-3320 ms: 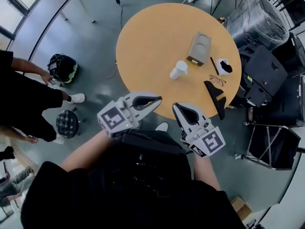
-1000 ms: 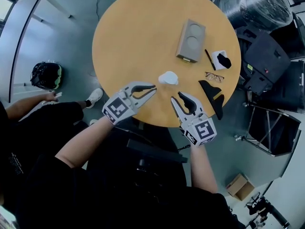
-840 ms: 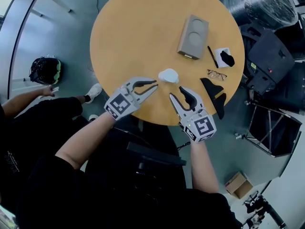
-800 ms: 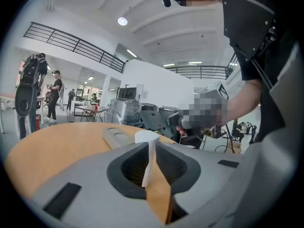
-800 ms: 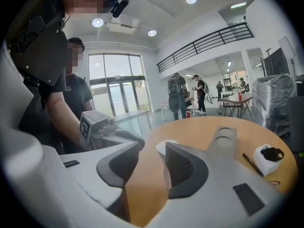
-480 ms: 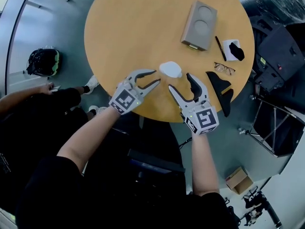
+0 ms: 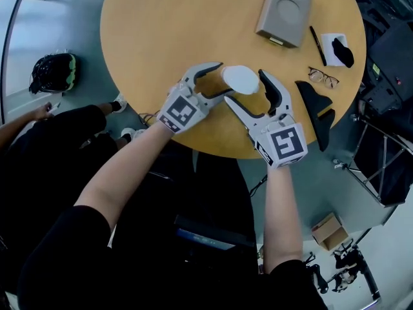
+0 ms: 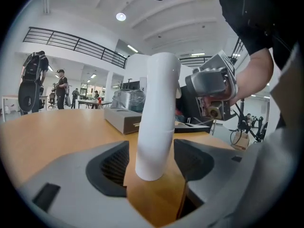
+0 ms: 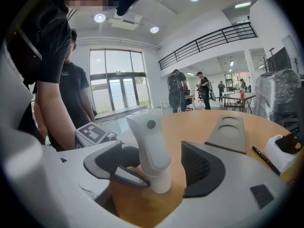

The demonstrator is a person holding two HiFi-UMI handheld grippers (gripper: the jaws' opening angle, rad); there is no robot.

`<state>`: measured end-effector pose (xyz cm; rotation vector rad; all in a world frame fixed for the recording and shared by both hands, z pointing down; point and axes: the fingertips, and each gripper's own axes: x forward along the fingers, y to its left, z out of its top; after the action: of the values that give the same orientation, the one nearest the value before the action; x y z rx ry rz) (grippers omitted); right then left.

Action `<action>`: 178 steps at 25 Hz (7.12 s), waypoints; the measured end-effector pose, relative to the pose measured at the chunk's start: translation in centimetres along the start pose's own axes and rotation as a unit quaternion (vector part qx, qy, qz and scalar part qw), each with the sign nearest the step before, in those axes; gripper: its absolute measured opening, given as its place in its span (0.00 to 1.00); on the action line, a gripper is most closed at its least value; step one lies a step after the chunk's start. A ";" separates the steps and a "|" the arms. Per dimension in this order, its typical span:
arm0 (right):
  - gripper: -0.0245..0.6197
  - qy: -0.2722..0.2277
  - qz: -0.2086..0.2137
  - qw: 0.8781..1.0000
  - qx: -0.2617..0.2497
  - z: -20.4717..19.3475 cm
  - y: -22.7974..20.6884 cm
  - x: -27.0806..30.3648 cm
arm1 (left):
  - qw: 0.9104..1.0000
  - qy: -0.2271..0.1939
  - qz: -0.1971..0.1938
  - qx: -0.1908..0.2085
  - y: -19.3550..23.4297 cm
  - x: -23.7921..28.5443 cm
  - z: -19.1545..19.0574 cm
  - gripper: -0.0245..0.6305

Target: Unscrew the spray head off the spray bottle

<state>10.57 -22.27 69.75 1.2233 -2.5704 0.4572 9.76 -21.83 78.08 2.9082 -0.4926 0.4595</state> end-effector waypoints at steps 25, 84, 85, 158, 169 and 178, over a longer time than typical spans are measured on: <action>0.65 -0.035 0.047 0.998 -0.012 2.5 1.8 0.0 | 0.995 -0.006 -0.077 0.060 -3.7 1.2 2.9 0.50; 0.68 -0.179 0.084 0.980 -0.020 37.4 19.1 -14.1 | 0.992 -0.126 -0.008 0.021 -9.9 -24.3 36.4 0.50; 0.64 -0.176 0.063 0.982 -0.016 37.3 19.0 -13.9 | 0.992 -0.126 0.012 0.021 -9.5 -24.3 36.6 0.50; 0.41 -0.189 0.186 0.963 -0.059 37.5 21.2 -14.9 | 0.985 -0.148 -0.084 0.036 -11.6 -22.8 37.0 0.50; 0.63 -0.214 0.106 0.969 -0.066 38.4 20.5 -15.9 | 0.987 -0.139 -0.066 0.044 -11.1 -23.8 38.2 0.50; 0.61 -0.209 -0.090 0.974 -0.022 37.2 17.7 -15.2 | 0.986 -0.127 0.100 0.048 -9.7 -21.9 37.5 0.50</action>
<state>2.44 -15.39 27.13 1.6691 -2.7431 0.1087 3.63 -13.85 34.72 3.0406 -0.8251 0.1387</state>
